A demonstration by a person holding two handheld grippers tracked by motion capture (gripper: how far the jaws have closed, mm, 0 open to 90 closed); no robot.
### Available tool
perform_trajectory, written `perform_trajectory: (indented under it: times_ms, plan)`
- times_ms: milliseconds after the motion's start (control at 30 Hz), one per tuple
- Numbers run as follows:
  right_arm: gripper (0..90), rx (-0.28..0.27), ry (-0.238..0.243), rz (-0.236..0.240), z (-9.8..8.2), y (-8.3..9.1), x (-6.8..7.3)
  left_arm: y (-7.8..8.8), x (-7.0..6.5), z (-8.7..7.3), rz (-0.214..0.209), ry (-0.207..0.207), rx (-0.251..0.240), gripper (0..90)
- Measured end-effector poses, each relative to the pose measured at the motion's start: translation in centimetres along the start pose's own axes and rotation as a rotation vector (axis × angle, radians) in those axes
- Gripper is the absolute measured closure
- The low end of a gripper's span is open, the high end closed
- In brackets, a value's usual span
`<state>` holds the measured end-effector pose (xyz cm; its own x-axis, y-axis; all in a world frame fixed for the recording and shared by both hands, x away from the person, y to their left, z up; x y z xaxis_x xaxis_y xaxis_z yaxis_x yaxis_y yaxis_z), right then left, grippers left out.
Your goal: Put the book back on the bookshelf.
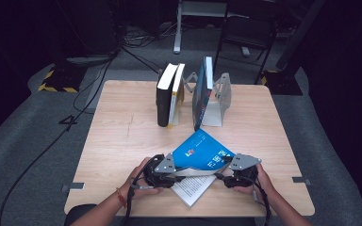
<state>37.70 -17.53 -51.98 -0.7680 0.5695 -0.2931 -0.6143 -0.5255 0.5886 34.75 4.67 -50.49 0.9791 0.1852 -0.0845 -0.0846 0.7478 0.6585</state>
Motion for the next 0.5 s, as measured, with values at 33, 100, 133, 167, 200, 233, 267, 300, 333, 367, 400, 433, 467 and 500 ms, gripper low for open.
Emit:
perform_trajectory:
  times_ms: [33,100,133,167,200,233,267,300,333,367,400,433,467,500]
  plan:
    - [37.5,-0.005,0.007,-0.002,0.0,0.0,0.0,0.2,0.2,0.0,0.003,0.001,-0.001,67.1]
    - [44.7,-0.03,0.024,-0.001,0.3,0.1,-0.2,0.4,0.4,-0.1,0.013,0.006,-0.008,66.9]
    - [48.3,-0.045,0.023,0.003,0.5,0.1,-0.1,0.5,0.5,-0.1,0.018,0.011,-0.008,66.7]
    - [50.9,-0.053,0.039,0.001,0.7,0.2,0.0,0.6,0.5,-0.1,0.022,0.013,-0.006,66.2]
    - [52.9,-0.057,0.048,-0.003,0.9,0.2,0.0,0.6,0.5,-0.1,0.028,0.015,-0.003,65.3]
    - [54.0,-0.058,0.056,-0.008,1.0,0.2,0.1,0.7,0.5,-0.2,0.034,0.02,0.0,64.2]
    - [55.2,-0.06,0.072,-0.013,1.1,0.3,0.1,0.7,0.4,-0.1,0.037,0.019,-0.002,63.0]
    - [55.8,-0.055,0.08,-0.016,1.2,0.3,0.2,0.6,0.3,0.0,0.038,0.014,0.0,61.5]
    - [56.0,-0.052,0.081,-0.018,1.3,0.3,0.2,0.6,0.0,0.2,0.031,0.008,-0.001,58.7]
    - [56.1,-0.048,0.086,-0.018,1.4,0.4,0.1,0.5,-0.3,0.4,0.027,-0.001,-0.004,56.4]
    - [56.5,-0.046,0.085,-0.019,1.5,0.4,0.2,0.5,-0.6,0.7,0.035,-0.013,-0.009,55.2]
    - [56.8,-0.046,0.09,-0.02,1.6,0.4,0.1,0.4,-0.9,1.1,0.043,-0.029,-0.009,53.9]
    - [57.1,-0.042,0.09,-0.015,1.8,0.4,0.1,0.2,-1.2,1.6,0.053,-0.044,-0.007,52.1]
    - [57.5,-0.039,0.096,-0.015,2.0,0.3,0.2,0.0,-1.4,1.9,0.06,-0.042,-0.013,51.2]
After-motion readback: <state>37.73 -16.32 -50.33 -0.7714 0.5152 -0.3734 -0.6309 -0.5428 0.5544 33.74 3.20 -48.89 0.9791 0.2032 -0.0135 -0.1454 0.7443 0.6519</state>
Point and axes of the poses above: each handheld gripper's, and its own axes: y roughly backward along the jaws, z roughly out of its top, x roughly to its left, the point moved 7 cm from there along -y, roughly forward along the jaws, and after that the axes turned 9 degrees about -z, right-handed, at the moved point
